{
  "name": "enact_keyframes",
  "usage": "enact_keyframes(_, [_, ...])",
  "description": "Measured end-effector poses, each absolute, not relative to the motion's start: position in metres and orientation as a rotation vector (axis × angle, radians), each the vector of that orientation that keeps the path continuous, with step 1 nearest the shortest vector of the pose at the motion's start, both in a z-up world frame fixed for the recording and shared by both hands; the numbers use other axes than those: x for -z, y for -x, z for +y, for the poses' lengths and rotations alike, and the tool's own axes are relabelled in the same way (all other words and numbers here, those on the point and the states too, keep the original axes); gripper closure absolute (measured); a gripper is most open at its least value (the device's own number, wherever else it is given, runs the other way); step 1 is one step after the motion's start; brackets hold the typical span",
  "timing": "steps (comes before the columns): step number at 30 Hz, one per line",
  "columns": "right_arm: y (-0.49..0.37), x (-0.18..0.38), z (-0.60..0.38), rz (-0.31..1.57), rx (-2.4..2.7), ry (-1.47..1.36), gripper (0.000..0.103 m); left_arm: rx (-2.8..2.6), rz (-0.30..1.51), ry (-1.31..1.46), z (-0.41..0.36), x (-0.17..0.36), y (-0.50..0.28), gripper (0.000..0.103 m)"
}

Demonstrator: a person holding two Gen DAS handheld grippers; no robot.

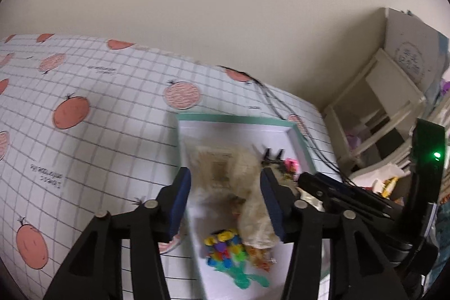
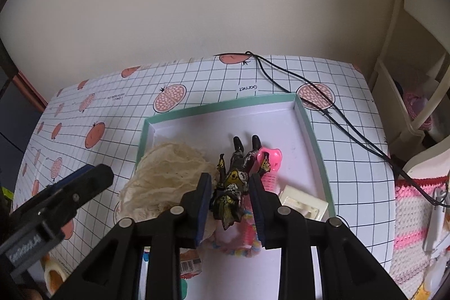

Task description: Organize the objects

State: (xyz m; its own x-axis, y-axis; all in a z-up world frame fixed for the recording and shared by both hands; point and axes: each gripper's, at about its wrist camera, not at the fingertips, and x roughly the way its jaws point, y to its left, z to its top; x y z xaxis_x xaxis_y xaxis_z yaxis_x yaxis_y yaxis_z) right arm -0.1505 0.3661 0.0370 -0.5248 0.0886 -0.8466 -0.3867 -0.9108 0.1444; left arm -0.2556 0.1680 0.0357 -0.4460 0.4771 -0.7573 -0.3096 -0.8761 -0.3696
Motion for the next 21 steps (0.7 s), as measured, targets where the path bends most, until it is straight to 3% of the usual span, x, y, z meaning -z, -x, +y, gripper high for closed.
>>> enact_keyframes(3, [0.151, -0.036, 0.364, 0.466, -2.499, 1.344, 0.041, -2.376, -0.220, 1.332, 0.161, -0.029, 0.261, 0.042])
enact_keyframes(6, [0.151, -0.037, 0.362, 0.455, -2.511, 1.333, 0.031, -2.412, -0.213, 1.357, 0.152, -0.023, 0.266, 0.036])
enact_keyframes(10, [0.152, -0.038, 0.361, 0.464, -2.516, 1.325, 0.016, -2.468, -0.226, 1.371, 0.140, -0.017, 0.269, 0.013])
enact_keyframes(12, [0.152, -0.038, 0.362, 0.464, -2.518, 1.319, 0.007, -2.486, -0.246, 1.367, 0.136, -0.016, 0.270, 0.012])
enact_keyframes(15, [0.153, -0.038, 0.361, 0.469, -2.521, 1.313, 0.001, -2.520, -0.260, 1.363, 0.130, -0.014, 0.272, 0.000])
enact_keyframes(21, [0.152, -0.039, 0.361, 0.463, -2.526, 1.291, 0.000, -2.569, -0.302, 1.381, 0.117, -0.011, 0.276, 0.000])
